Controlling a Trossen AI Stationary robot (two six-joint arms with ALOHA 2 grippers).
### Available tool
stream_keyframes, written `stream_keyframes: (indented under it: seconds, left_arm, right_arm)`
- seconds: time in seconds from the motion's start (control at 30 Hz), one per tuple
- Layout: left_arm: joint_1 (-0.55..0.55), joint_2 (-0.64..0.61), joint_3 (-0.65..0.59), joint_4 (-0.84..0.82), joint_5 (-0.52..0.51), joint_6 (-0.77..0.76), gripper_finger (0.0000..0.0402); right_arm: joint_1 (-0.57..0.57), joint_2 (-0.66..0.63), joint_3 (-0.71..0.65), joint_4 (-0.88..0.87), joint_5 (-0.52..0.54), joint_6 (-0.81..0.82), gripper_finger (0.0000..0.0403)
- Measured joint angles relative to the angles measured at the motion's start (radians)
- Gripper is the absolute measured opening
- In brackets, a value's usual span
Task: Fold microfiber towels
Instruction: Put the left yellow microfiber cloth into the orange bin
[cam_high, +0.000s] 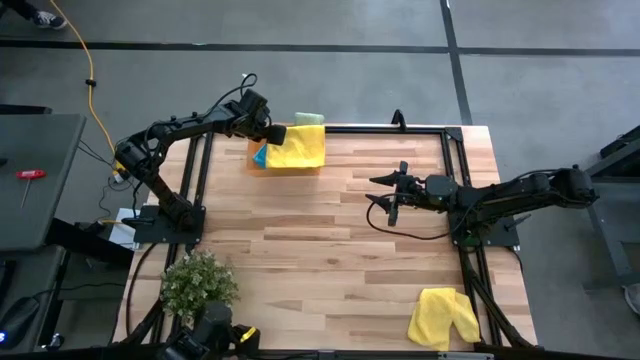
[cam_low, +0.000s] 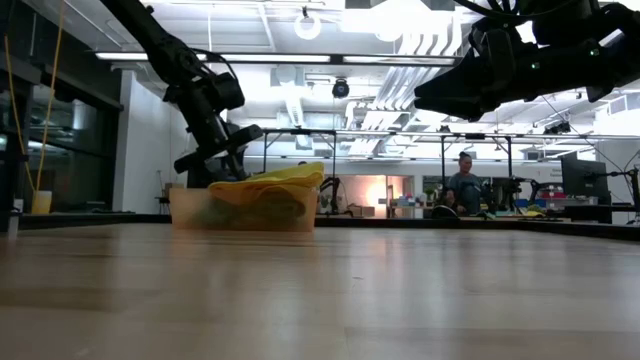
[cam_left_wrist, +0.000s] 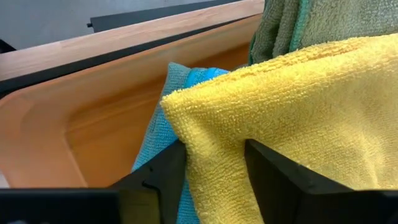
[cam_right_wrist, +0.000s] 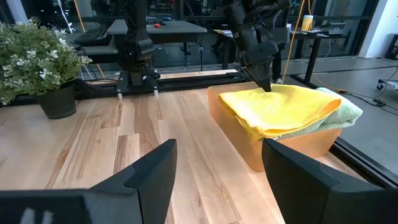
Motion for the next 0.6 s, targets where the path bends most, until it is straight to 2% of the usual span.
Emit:
stream_keyframes:
  seconds: [0.33, 0.6]
  left_arm:
    - [0.008, -0.045, 0.0, 0.001, -0.006, 0.026, 0.0017]
    - [0.037, -0.152, 0.001, -0.061, -0.032, 0.053, 0.0003]
  right_arm:
    - [0.0, 0.0, 0.0, 0.0, 0.0, 0.0, 0.0228]
    - [0.0, 0.0, 0.0, 0.0, 0.0, 0.0, 0.0228]
